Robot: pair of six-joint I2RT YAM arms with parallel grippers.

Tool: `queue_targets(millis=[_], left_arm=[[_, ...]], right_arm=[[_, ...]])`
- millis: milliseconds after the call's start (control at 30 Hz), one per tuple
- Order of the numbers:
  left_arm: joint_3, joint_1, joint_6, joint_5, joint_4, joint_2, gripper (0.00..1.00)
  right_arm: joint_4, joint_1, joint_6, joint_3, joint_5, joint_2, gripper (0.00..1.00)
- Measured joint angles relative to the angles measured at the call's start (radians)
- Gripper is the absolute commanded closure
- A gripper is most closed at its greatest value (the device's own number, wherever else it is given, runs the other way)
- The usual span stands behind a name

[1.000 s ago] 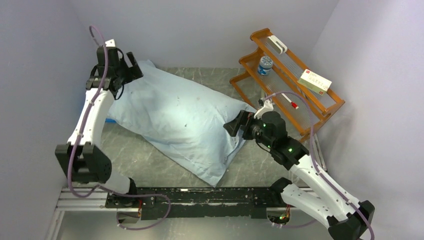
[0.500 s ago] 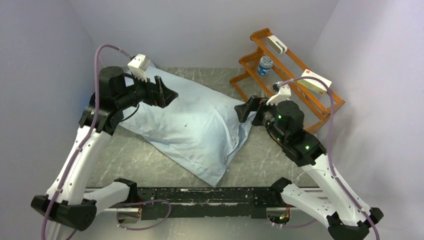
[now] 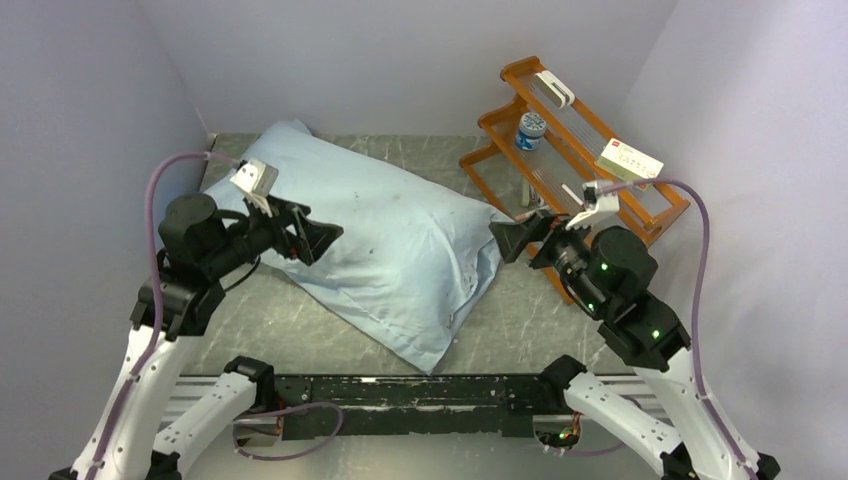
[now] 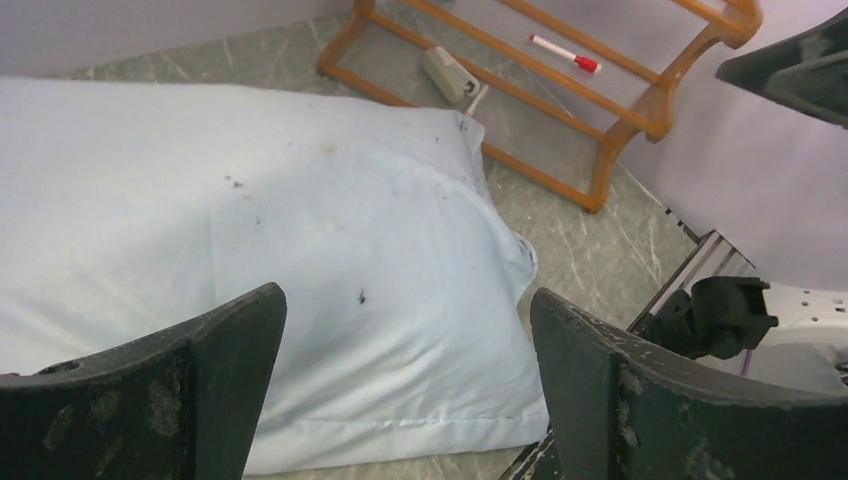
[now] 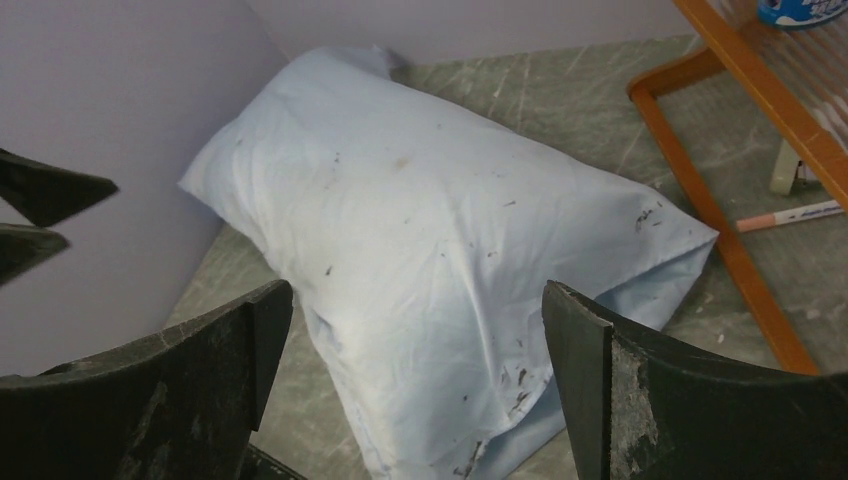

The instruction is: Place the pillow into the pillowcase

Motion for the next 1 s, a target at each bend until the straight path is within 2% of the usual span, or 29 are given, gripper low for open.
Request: queue_targets(millis=[133, 300, 1000], left_arm=[[-0.081, 0.000, -0.003, -0.035, -0.009, -0.082, 0.03], [-0.087, 0.000, 0.000, -0.086, -0.009, -0.116, 0.03], [-0.087, 0.000, 0.005, -0.115, -0.023, -0.114, 0.03]], right_arm=[[0.008, 0.000, 0.025, -0.034, -0.030, -0.060, 0.00], [0.012, 0.000, 0.052, -0.082, -0.053, -0.095, 0.00], [-0.001, 0.000, 0.077, -0.085, -0.052, -0.135, 0.00]])
